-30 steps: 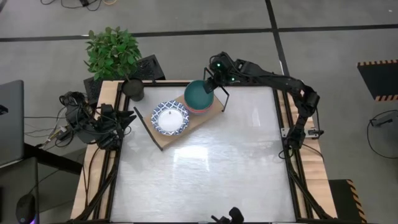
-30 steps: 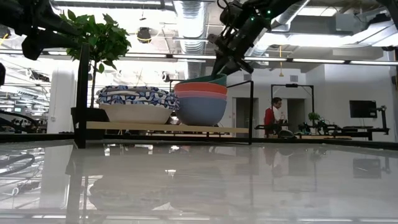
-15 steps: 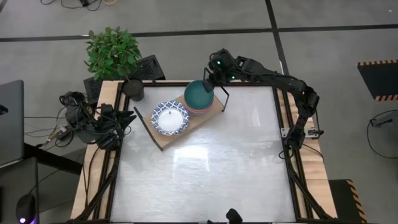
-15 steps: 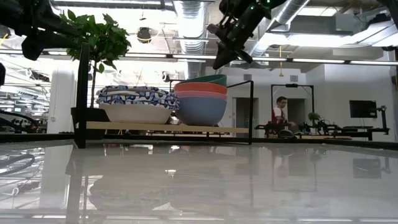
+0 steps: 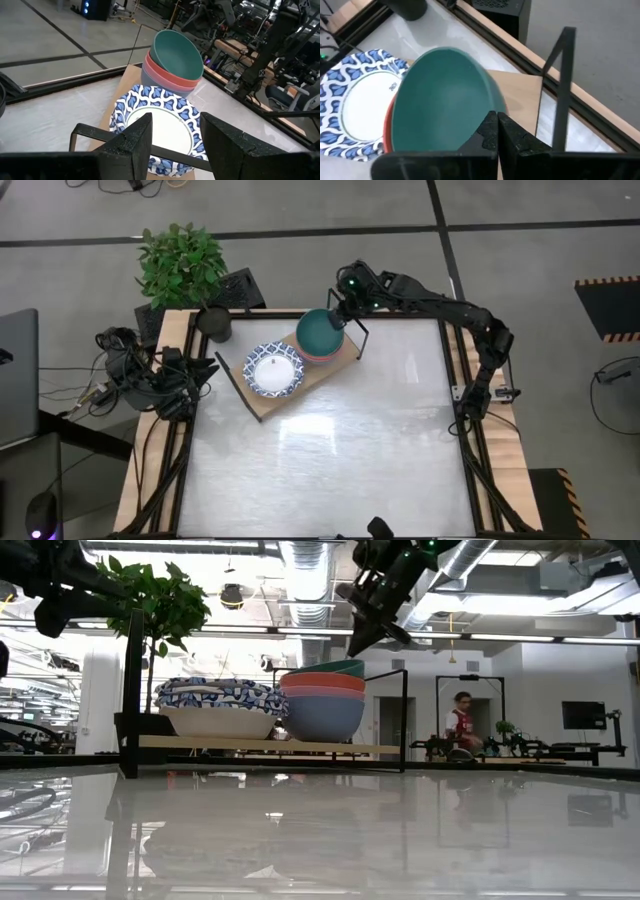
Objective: Place and stack bowls onto a shelf
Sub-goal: Stack the green bowl on top of the orange bowl on the shelf
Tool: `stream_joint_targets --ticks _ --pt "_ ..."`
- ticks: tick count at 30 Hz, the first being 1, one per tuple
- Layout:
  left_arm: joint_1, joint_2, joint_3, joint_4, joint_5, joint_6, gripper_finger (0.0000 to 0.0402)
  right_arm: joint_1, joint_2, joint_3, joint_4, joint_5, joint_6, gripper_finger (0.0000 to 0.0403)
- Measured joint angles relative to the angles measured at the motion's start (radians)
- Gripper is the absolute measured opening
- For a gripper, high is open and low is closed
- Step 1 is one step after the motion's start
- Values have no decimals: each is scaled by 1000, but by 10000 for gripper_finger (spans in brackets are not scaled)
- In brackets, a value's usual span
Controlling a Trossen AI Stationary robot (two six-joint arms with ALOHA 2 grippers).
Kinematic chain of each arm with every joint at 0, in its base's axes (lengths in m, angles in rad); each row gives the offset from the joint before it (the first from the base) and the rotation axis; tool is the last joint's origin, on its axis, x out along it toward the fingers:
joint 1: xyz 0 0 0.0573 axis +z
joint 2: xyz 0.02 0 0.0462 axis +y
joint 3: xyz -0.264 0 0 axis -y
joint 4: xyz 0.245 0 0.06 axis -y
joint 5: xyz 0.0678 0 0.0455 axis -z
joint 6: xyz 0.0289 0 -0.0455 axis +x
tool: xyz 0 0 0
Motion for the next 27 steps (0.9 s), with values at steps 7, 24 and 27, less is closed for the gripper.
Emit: stream_joint_targets --ticks 7,24,27 --pt "0 0 0 0 1 -13 151 23 -1 0 27 25 -11 32" --pt "0 0 0 -7 2 -17 151 19 51 -2 7 21 -30 25" --pt "0 0 0 -7 3 -17 151 23 34 -2 6 22 -36 19"
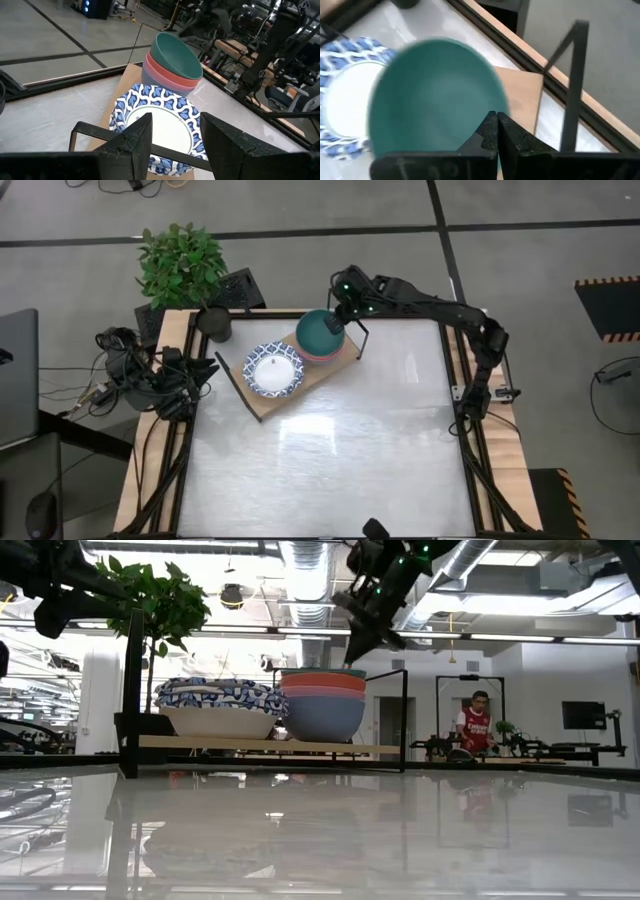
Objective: Place and stack bowls onto a shelf
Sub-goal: Stack the green bowl on top of the orange bowl on the shelf
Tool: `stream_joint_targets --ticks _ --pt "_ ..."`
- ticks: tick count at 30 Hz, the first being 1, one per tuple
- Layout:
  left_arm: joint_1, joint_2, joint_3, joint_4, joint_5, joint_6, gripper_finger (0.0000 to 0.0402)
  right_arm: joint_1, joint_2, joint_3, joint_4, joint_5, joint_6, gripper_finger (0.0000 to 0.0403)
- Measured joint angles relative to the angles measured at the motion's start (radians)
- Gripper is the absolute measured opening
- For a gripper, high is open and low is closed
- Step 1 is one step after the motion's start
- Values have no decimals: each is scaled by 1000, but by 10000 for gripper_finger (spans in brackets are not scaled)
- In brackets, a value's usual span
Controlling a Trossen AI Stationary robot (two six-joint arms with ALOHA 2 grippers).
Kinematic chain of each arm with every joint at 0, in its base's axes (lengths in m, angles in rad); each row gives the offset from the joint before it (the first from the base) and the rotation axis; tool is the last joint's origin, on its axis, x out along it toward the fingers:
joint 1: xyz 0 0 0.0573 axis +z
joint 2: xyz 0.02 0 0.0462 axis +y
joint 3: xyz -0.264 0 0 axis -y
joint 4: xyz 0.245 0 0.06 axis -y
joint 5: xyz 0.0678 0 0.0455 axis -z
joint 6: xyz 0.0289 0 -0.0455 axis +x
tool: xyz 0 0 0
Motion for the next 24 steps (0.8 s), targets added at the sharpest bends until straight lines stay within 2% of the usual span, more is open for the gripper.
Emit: stream_joint_targets --ticks 7,16,24 --pt "0 0 0 -4 -5 0 151 1 -31 2 106 1 -1 43" --pt "0 0 0 -4 -2 -2 151 -5 15 1 132 2 -16 20" --pt "0 0 0 -4 13 -12 151 -16 52 1 123 17 -19 35"
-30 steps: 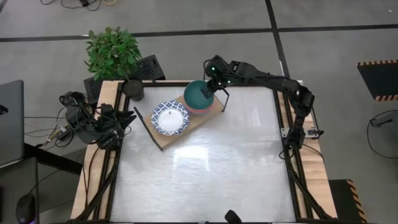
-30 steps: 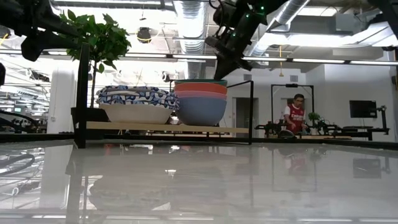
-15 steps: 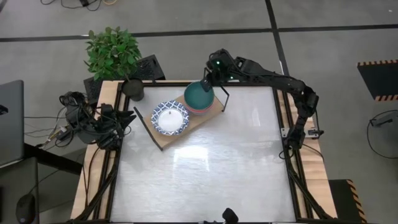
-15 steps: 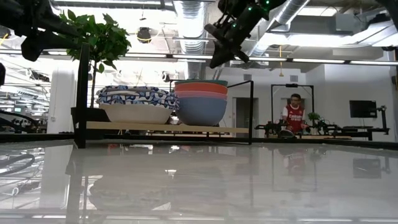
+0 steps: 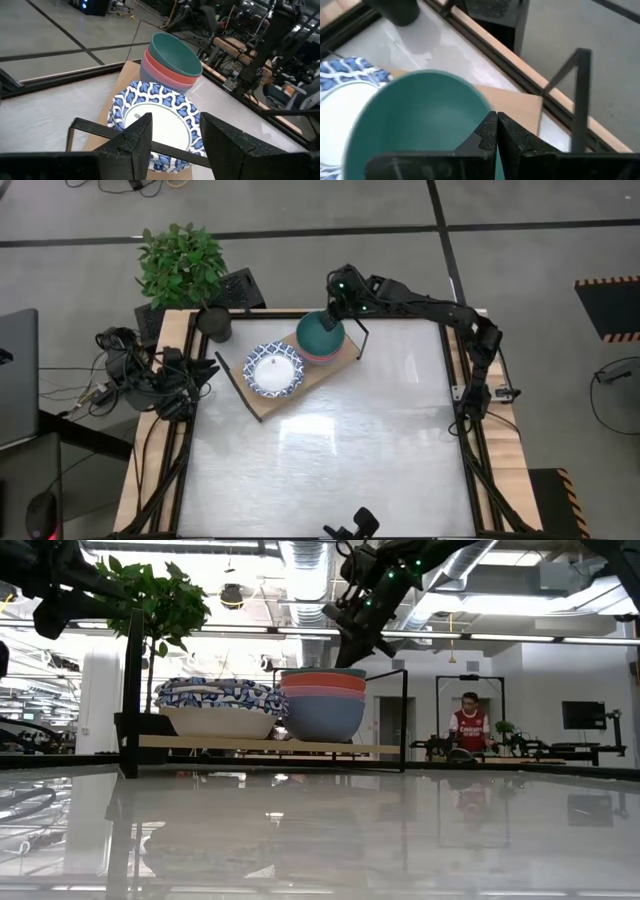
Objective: Place and stack bowls onto a shelf
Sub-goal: Stack the green bowl on top of the orange bowl on the shelf
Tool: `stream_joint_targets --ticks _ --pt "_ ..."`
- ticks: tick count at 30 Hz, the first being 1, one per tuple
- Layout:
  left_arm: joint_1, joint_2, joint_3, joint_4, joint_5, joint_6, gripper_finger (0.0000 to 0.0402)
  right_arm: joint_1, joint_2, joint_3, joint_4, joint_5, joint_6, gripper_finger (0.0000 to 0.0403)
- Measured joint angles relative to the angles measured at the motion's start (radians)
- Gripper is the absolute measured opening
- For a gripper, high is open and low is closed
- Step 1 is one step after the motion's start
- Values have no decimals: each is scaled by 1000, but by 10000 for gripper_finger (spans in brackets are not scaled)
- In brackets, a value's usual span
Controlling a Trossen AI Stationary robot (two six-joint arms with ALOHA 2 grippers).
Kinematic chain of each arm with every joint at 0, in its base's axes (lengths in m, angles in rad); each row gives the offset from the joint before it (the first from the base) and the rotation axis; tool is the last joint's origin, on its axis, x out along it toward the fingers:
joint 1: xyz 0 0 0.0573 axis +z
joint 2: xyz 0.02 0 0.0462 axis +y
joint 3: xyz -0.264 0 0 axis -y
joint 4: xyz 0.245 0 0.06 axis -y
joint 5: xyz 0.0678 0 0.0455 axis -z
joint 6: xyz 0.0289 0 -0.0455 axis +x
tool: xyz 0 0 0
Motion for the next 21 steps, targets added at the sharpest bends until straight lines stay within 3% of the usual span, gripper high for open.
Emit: stream_joint_targets --ticks 21 --pt "0 0 0 -3 8 -26 151 -15 53 0 -18 2 -7 23"
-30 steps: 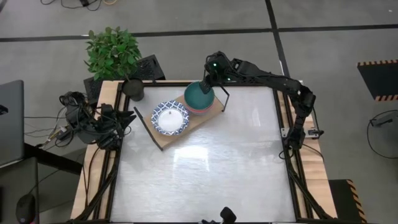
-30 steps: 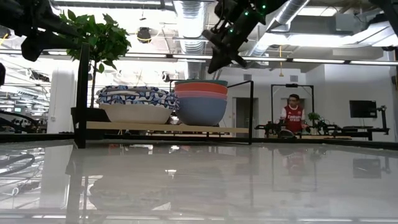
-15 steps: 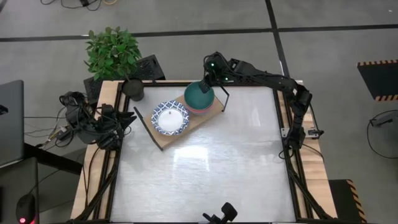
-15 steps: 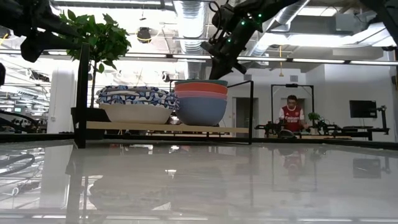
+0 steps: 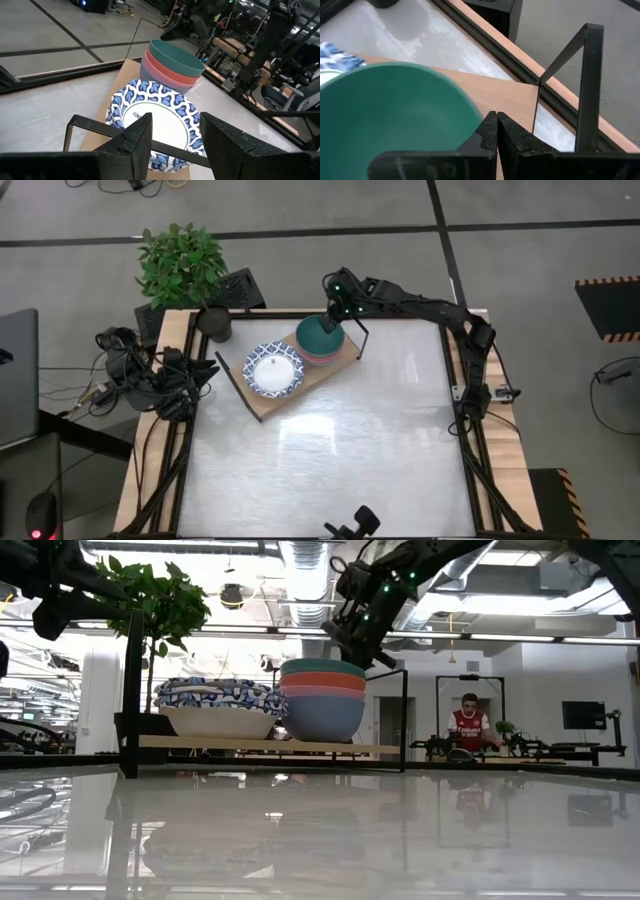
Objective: Place and stack bowls onto a shelf
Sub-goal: Stack the green bowl on top of the orange bowl on the shelf, then return to Home Position
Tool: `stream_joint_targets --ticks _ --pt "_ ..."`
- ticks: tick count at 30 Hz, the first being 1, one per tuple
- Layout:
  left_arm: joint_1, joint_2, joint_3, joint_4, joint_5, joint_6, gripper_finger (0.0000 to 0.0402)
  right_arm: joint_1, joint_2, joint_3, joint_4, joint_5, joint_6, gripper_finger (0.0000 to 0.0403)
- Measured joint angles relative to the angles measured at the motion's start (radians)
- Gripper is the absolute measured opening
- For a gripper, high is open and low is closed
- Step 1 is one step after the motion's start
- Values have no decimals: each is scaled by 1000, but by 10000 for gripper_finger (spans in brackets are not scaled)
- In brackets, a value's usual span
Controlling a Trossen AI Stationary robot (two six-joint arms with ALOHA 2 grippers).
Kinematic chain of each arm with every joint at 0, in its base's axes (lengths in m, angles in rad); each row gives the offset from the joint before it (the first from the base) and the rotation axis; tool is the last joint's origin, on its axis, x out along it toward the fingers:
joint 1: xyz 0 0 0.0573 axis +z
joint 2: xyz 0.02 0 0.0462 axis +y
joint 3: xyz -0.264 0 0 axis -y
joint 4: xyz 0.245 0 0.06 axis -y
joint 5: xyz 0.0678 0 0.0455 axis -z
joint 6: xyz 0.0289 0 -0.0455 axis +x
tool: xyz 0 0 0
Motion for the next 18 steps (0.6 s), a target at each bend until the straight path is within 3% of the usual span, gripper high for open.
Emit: stream_joint_targets --ticks 6,10,18 --pt "0 0 0 0 12 -5 151 1 -112 -1 10 0 -18 45" --pt "0 0 0 0 137 -48 151 7 -228 -1 -36 1 -47 49" --pt "0 0 0 0 407 -87 151 97 -531 0 -201 0 -286 49"
